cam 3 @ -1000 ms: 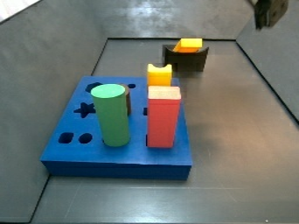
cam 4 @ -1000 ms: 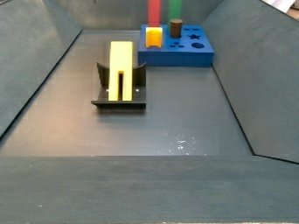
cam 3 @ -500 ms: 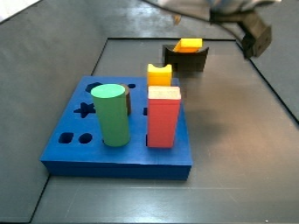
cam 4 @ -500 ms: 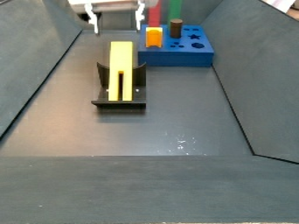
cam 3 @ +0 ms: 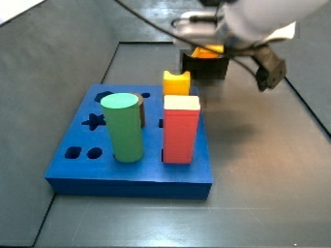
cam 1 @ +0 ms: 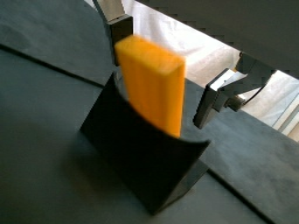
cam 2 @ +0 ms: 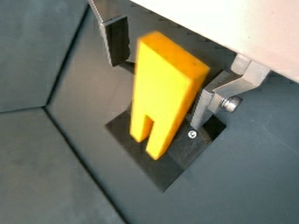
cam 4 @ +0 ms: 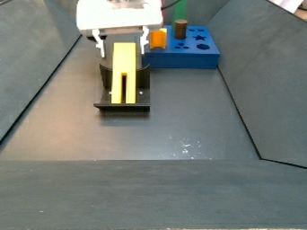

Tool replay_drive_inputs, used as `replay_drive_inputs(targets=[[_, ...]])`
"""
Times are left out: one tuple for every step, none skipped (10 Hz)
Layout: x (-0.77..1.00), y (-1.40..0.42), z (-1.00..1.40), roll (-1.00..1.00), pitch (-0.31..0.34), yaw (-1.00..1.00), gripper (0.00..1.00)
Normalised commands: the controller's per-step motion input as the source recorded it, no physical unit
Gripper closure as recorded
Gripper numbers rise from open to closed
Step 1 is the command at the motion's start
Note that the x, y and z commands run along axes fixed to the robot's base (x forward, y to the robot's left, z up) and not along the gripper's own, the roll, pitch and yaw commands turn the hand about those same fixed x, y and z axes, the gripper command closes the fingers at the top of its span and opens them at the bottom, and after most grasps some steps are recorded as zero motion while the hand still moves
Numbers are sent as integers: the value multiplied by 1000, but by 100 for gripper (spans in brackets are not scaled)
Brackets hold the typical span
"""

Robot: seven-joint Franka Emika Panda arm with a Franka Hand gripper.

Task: Pick up the double-square object. Move up. Place the double-square object on the fixture. Regrasp the double-square object. Move to above the board. Insert the double-square object.
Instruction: Regrasp the double-square object, then move to above the board.

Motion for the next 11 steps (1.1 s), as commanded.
replay_drive_inputs(targets=[[0,0,0,0,0,0,100],[252,228,1000,5,-128,82,100],[249,225,1000,-1,-126,66,100],[234,208,1000,-3,-107,18,100],[226,199,1000,0,-93,-10,100],[217,192,1000,8,-54,-49,100],[211,185,1000,11,-25,-65,100],[204,172,1000,14,17,-71,100],[198,165,1000,18,50,-65,100],[191,151,1000,21,93,-49,100],[186,140,1000,20,113,-35,100]])
